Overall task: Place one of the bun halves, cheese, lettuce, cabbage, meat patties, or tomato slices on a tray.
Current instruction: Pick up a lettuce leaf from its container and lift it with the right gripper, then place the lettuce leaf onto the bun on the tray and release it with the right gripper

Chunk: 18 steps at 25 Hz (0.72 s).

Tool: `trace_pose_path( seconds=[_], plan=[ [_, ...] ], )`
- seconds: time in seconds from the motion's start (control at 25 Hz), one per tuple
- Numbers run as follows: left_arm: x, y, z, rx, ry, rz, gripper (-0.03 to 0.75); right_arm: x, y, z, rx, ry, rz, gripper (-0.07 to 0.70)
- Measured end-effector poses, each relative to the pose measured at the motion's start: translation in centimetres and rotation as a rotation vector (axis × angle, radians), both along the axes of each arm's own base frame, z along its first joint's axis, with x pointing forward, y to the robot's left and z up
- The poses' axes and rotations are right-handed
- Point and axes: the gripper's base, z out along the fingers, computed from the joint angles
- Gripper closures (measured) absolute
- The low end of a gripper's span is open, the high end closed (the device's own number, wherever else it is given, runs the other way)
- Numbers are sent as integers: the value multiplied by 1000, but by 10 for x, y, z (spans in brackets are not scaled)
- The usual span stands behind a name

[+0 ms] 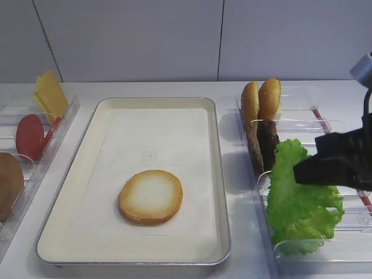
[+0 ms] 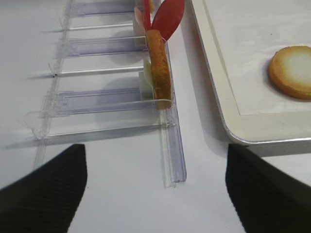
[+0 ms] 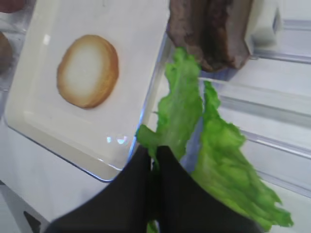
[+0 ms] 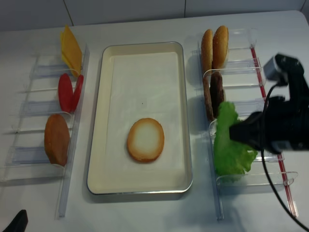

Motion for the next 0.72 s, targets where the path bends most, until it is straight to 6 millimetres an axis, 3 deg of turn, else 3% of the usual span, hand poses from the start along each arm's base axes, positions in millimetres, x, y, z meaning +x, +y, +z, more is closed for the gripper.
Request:
trace_pose_path(
  seconds=[0.16,0.32,0.48,0.72],
  plan=[
    [0,0,0,0,0,0,170,-3,6,29,77,-12,42,589],
    [0,0,0,0,0,0,170,-6,18,43,194,2,87,590],
    [0,0,0,0,0,0,170,-7,40,46,264,4,126,590],
    [0,0,0,0,0,0,170,7,84,37,263,23,170,591]
  ],
)
